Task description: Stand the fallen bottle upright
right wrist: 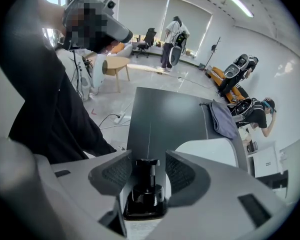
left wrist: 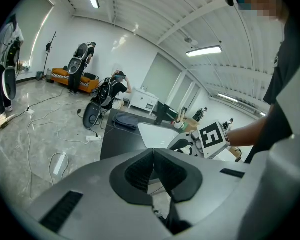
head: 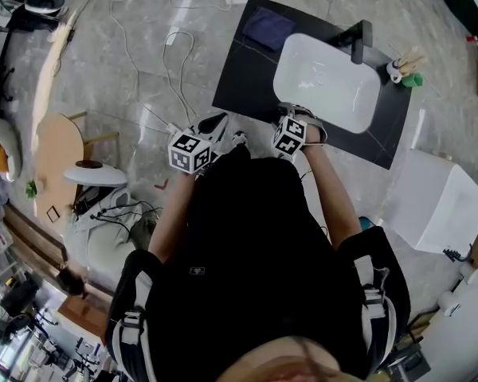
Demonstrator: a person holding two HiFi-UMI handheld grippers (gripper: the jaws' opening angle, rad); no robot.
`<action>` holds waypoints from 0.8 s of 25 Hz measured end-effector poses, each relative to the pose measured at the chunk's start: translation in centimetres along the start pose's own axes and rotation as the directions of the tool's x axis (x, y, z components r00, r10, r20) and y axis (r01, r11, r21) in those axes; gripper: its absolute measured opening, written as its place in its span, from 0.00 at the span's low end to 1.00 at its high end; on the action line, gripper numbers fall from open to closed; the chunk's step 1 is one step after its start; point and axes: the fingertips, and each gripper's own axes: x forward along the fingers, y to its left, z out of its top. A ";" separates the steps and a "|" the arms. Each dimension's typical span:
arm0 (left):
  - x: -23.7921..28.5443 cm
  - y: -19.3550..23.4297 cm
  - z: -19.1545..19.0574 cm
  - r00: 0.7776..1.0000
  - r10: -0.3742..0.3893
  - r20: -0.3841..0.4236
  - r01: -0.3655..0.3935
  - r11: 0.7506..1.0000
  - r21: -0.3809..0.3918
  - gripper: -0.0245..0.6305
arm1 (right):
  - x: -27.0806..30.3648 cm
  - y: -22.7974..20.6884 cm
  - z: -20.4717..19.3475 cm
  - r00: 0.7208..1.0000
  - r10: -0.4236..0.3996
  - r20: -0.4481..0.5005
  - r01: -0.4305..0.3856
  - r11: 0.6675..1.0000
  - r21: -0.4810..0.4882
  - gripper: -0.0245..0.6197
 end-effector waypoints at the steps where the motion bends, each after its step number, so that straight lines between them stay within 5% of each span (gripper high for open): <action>1: 0.2 -0.1 0.0 1.000 -0.003 -0.004 0.003 1.000 0.001 0.06 | 0.2 -0.1 -0.1 1.000 0.000 -0.009 0.000 1.000 -0.002 0.45; 20: 0.8 -0.2 0.3 0.999 -0.031 -0.022 0.031 0.999 0.012 0.06 | 2.0 0.2 -0.7 0.993 0.034 -0.114 -0.039 0.998 -0.043 0.39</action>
